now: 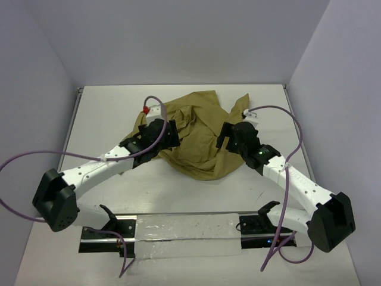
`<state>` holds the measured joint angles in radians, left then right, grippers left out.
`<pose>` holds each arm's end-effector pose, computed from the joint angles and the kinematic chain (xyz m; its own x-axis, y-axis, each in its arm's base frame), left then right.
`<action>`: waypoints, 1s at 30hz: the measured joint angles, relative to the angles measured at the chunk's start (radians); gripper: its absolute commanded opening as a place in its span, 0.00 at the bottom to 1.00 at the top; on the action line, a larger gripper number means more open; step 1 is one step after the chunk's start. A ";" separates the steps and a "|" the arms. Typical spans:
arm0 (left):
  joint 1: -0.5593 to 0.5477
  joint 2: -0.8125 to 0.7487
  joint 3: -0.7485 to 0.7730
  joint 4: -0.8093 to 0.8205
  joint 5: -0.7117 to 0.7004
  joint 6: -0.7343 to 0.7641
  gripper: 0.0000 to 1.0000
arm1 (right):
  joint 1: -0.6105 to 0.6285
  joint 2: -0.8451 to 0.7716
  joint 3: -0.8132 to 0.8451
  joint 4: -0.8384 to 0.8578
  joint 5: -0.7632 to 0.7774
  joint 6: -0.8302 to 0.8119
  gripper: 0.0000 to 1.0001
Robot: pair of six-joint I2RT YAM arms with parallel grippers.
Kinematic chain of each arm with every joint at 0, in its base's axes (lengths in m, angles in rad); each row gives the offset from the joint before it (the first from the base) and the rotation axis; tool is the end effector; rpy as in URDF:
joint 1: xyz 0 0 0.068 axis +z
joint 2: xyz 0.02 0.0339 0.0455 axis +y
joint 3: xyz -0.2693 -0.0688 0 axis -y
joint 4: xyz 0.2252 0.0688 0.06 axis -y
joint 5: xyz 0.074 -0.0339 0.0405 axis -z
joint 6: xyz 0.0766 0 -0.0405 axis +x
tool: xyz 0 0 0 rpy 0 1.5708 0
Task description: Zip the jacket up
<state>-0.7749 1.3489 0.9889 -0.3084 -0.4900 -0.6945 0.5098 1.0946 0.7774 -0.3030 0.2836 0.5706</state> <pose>0.2423 -0.1868 0.2653 -0.5664 -0.2357 -0.7897 -0.0118 0.9605 -0.2782 0.2281 0.1029 0.2539 -0.5726 0.2739 -0.7727 0.0470 0.9519 0.3027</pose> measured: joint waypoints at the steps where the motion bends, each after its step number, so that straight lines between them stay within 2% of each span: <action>1: -0.015 0.028 0.011 0.002 -0.005 0.003 0.98 | 0.000 0.000 -0.009 -0.003 -0.001 0.012 1.00; 9: -0.033 0.253 0.100 0.003 -0.089 0.019 0.98 | 0.000 0.014 -0.050 -0.019 0.034 0.082 1.00; 12: -0.018 0.353 0.166 -0.009 -0.115 0.018 0.98 | 0.000 0.073 -0.066 -0.001 0.035 0.098 0.99; 14: 0.006 0.385 0.178 -0.010 -0.115 0.017 0.98 | 0.000 0.134 -0.073 0.020 0.019 0.106 0.91; 17: 0.048 0.403 0.178 -0.022 -0.119 0.004 0.96 | 0.000 0.210 -0.086 0.064 -0.012 0.119 0.66; 18: 0.061 0.407 0.179 -0.028 -0.122 -0.001 0.92 | 0.000 0.229 -0.090 0.078 -0.024 0.123 0.49; 19: 0.071 0.410 0.179 -0.033 -0.125 -0.004 0.85 | 0.000 0.241 -0.092 0.087 -0.033 0.127 0.25; 20: 0.079 0.415 0.179 -0.035 -0.126 -0.006 0.73 | 0.000 0.249 -0.092 0.091 -0.039 0.132 0.09; 21: 0.086 0.419 0.179 -0.037 -0.123 -0.008 0.59 | 0.000 0.251 -0.092 0.096 -0.042 0.134 0.00; 22: 0.092 0.422 0.179 -0.037 -0.113 -0.011 0.41 | 0.000 0.250 -0.092 0.100 -0.041 0.139 0.00; 23: 0.099 0.422 0.178 -0.035 -0.100 -0.015 0.17 | 0.000 0.245 -0.091 0.101 -0.035 0.139 0.00; 24: 0.107 0.422 0.177 -0.031 -0.083 -0.016 0.02 | 0.000 0.237 -0.091 0.100 -0.030 0.142 0.00; 27: 0.150 0.420 0.164 0.006 0.011 -0.019 0.00 | -0.004 0.187 -0.082 0.081 -0.014 0.143 0.00; 30: 0.223 0.414 0.140 0.050 0.138 -0.024 0.00 | -0.013 0.036 -0.071 0.066 -0.006 0.129 0.00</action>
<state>-0.5515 1.7625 1.1289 -0.2585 -0.3518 -0.7189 0.4970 1.1307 0.7063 -0.2370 0.2778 0.6998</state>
